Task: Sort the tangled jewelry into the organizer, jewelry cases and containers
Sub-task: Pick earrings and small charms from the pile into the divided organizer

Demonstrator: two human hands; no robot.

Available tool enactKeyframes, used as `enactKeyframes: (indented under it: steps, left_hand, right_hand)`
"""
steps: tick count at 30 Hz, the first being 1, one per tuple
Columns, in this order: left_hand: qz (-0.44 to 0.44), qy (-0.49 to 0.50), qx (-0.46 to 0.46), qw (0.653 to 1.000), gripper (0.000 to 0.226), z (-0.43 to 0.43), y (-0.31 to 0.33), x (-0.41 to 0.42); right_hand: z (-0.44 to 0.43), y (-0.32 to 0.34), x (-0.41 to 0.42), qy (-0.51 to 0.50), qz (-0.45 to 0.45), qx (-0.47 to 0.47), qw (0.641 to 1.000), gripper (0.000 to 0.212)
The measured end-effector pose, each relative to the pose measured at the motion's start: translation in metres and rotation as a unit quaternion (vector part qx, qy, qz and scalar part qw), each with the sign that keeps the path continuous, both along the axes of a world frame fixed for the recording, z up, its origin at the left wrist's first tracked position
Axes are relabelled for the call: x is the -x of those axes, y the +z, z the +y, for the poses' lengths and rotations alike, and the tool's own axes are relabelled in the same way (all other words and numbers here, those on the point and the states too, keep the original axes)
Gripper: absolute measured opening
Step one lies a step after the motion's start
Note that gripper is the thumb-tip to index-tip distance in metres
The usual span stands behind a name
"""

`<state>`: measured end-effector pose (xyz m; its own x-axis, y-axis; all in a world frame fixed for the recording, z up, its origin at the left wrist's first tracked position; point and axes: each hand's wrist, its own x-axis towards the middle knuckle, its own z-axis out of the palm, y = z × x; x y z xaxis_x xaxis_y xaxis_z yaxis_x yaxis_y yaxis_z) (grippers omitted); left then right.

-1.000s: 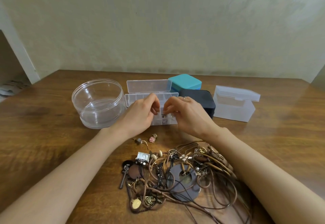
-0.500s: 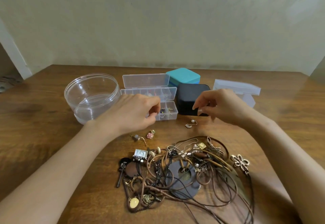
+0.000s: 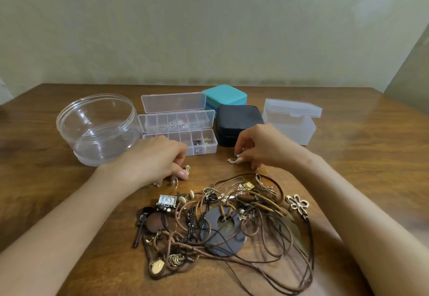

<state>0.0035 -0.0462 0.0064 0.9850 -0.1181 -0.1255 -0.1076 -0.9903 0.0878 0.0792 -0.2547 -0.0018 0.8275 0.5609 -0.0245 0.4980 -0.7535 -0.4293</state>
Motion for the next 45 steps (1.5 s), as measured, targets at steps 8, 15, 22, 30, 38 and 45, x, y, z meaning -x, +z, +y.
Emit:
enactKeyframes:
  steps: [8,15,22,30,38,45]
  left_hand:
    - [-0.071,-0.032,0.088,0.993,0.022,-0.011,-0.018,-0.007]
    - [-0.133,0.013,0.115,0.984,0.014,0.001,-0.001,-0.005]
    - [-0.005,-0.073,0.284,0.956,0.010,-0.009,0.012,0.005]
    - [0.096,-0.192,0.204,0.955,0.034,-0.038,-0.004,0.016]
    - [0.131,-0.164,0.235,0.949,0.045,-0.034,-0.005,0.013]
    - [0.145,-0.168,0.239,0.945,0.043,-0.034,-0.004,0.014]
  right_hand:
    - [0.011,-0.008,0.005,0.016,0.039,-0.062,0.997,0.009]
    - [-0.004,0.019,0.011,0.083,0.063,-0.110,0.988,0.010]
    - [-0.010,0.037,0.025,0.242,0.242,-0.029,0.939,0.009]
    - [-0.008,0.035,0.029,0.225,0.173,0.146,0.948,0.019]
    - [0.000,0.028,0.032,0.185,0.145,0.180,0.955,0.020]
    - [-0.001,0.026,0.027,0.188,0.164,0.148,0.957,0.016]
